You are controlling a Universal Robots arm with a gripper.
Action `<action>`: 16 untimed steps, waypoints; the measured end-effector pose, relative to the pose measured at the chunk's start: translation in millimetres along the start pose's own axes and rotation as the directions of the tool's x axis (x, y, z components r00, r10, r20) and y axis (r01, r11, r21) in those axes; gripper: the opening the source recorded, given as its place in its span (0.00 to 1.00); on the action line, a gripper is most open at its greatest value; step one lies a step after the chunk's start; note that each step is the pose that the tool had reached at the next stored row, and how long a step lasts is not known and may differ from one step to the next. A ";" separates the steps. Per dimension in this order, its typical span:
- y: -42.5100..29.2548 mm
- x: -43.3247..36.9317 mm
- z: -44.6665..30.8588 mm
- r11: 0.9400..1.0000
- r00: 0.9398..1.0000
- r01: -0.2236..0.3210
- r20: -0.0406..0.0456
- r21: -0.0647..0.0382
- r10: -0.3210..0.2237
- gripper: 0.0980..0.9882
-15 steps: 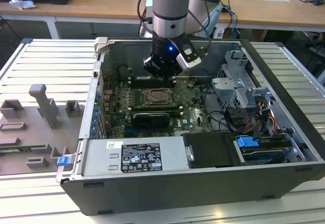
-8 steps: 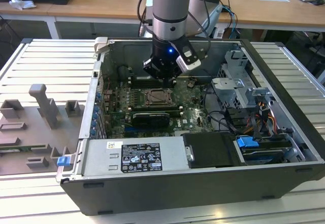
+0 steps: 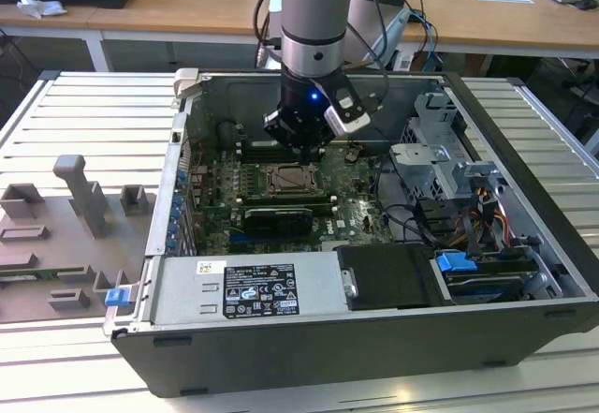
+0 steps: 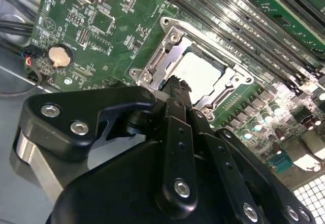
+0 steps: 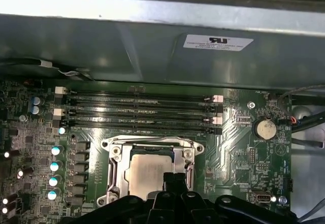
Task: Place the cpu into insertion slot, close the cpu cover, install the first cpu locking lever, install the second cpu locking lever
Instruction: 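Install the second cpu locking lever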
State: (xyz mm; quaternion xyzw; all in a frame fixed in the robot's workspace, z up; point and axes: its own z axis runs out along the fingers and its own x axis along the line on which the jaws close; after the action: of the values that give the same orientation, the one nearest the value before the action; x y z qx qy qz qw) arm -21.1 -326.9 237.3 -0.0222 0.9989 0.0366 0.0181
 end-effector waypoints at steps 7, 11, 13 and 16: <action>-12.7 0.5 -0.2 1.000 1.000 -0.001 -0.001 0.000 0.001 0.01; -19.7 0.9 -0.7 1.000 1.000 -0.001 -0.003 0.000 0.001 0.01; -20.9 0.9 -0.6 1.000 1.000 -0.001 -0.004 0.000 0.001 0.01; -23.0 1.0 -0.8 1.000 1.000 -0.002 -0.004 0.000 0.002 0.01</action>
State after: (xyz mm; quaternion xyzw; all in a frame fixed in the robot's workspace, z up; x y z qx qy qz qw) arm -21.1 -349.9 236.5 -0.0215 0.9990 0.0367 0.0159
